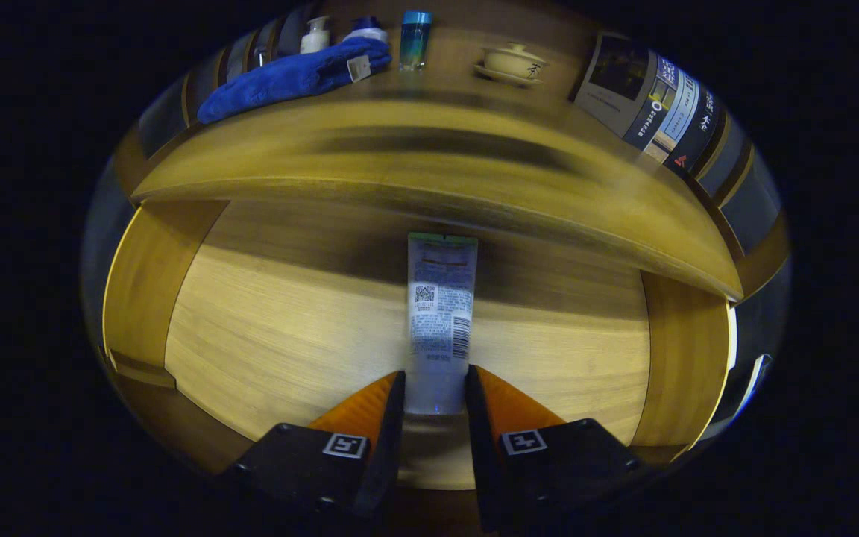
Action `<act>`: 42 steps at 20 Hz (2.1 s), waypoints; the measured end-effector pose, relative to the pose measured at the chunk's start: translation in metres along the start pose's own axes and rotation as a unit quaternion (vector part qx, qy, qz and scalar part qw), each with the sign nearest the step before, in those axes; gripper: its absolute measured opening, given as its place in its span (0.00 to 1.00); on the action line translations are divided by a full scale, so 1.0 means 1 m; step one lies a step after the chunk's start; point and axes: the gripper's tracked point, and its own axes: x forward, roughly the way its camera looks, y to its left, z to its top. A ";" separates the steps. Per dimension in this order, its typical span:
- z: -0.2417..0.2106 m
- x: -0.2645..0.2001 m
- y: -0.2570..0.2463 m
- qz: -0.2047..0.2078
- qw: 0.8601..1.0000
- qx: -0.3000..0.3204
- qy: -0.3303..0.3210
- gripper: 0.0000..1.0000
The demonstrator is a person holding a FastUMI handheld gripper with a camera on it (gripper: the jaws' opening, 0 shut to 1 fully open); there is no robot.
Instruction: Pull open the drawer, take out the items inside it, and place them on the countertop above the cabinet.
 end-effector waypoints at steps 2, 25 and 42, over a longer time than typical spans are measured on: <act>0.008 -0.002 -0.002 -0.009 1.000 -0.001 -0.015 0.47; 0.057 -0.187 0.022 0.105 0.971 0.028 -0.213 0.45; 0.167 -0.118 -0.016 0.018 0.941 0.079 -0.329 0.45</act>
